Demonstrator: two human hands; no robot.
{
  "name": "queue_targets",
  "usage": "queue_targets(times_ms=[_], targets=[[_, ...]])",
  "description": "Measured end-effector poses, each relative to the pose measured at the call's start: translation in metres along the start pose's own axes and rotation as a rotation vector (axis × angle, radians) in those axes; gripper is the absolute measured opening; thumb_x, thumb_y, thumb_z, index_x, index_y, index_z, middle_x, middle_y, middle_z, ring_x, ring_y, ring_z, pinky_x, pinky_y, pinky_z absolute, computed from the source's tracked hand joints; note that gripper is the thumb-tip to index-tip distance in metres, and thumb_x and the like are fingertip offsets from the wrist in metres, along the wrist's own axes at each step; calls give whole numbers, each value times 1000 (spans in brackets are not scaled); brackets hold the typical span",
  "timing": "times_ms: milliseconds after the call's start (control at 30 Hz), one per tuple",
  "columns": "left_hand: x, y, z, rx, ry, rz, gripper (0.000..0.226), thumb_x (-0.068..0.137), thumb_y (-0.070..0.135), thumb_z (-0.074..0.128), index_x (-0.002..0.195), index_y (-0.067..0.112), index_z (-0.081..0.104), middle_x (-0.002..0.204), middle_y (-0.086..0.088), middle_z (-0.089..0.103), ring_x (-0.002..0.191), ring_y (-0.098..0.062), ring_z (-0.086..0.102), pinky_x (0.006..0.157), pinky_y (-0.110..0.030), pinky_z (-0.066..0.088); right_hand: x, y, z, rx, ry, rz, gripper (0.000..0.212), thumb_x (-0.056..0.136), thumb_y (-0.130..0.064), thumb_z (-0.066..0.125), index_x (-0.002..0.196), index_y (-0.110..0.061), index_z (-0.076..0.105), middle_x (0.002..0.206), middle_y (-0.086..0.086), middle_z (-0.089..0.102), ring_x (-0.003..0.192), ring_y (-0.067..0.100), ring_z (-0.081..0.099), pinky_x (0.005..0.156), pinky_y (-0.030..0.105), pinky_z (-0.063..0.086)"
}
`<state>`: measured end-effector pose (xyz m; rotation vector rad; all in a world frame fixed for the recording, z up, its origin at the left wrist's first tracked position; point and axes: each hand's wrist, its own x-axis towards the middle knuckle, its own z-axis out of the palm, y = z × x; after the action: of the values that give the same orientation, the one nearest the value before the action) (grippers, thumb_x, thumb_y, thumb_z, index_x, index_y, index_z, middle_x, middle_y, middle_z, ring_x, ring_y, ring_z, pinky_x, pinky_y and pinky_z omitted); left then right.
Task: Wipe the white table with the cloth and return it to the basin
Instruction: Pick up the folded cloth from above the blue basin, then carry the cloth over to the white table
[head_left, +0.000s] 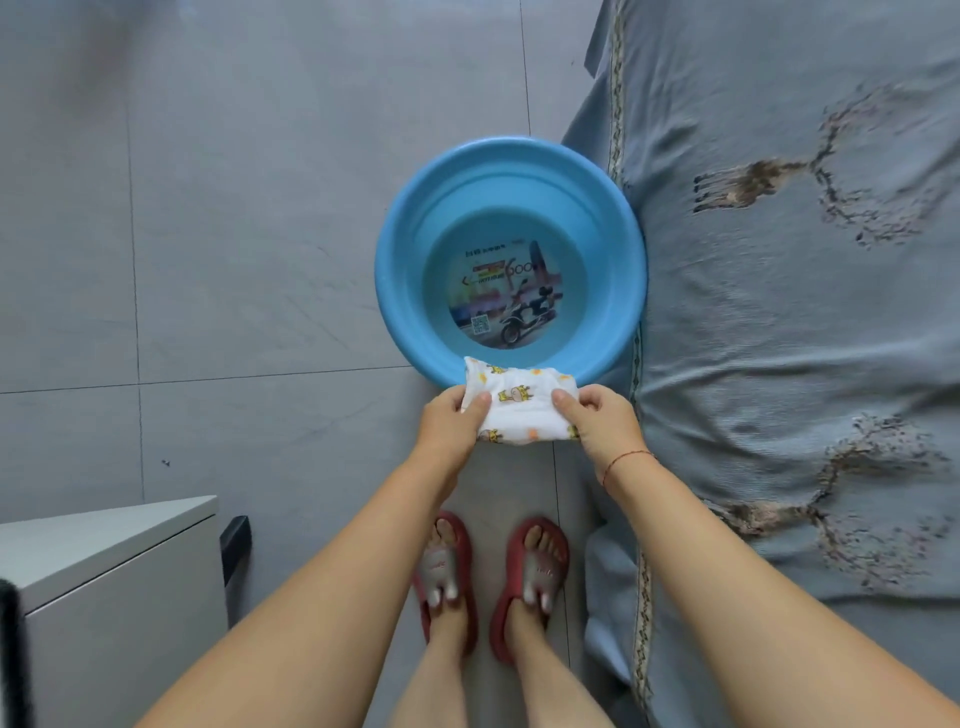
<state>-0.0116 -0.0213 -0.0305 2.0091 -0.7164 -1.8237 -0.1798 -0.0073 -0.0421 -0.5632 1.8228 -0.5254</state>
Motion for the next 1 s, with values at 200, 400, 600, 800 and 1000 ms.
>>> queue_targets(times_ms=[200, 400, 600, 800, 1000], targets=[[-55, 46, -29, -4, 55, 165, 16, 95, 23, 54, 86, 26, 67, 86, 3, 69, 72, -2, 61, 65, -15, 48, -49, -61, -6, 39, -136, -114, 30, 90, -6, 58, 115, -18, 45, 96, 7, 71, 75, 13, 66, 72, 26, 52], [-130, 96, -87, -88, 144, 259, 11, 95, 16, 53, 101, 14, 62, 104, -13, 68, 99, -32, 63, 88, -46, 50, -124, -149, 10, -71, -267, -421, 62, 88, 7, 53, 140, -23, 39, 132, -2, 55, 121, 11, 53, 107, 36, 42], [-224, 119, -168, -251, 170, 399, 68, 95, 4, 50, 138, 48, 21, 114, 8, 66, 98, -10, 66, 78, -22, 54, -222, -220, 44, -151, -333, -656, 62, 84, 9, 56, 133, -28, 46, 129, -14, 55, 121, 2, 51, 109, 32, 38], [-332, 115, -250, -254, 299, 547, 55, 96, 7, 50, 121, 56, 47, 141, 14, 48, 126, -1, 46, 108, -28, 38, -330, -262, 82, -171, -567, -745, 68, 85, 13, 50, 131, -36, 45, 109, -27, 65, 82, 10, 66, 67, 28, 54], [-436, 74, -294, -256, 513, 614, 58, 95, 6, 51, 138, 43, 39, 145, 16, 40, 132, -4, 40, 112, -38, 36, -427, -281, 118, -236, -821, -820, 67, 85, 14, 56, 132, -32, 41, 114, -13, 61, 84, 14, 64, 68, 42, 54]])
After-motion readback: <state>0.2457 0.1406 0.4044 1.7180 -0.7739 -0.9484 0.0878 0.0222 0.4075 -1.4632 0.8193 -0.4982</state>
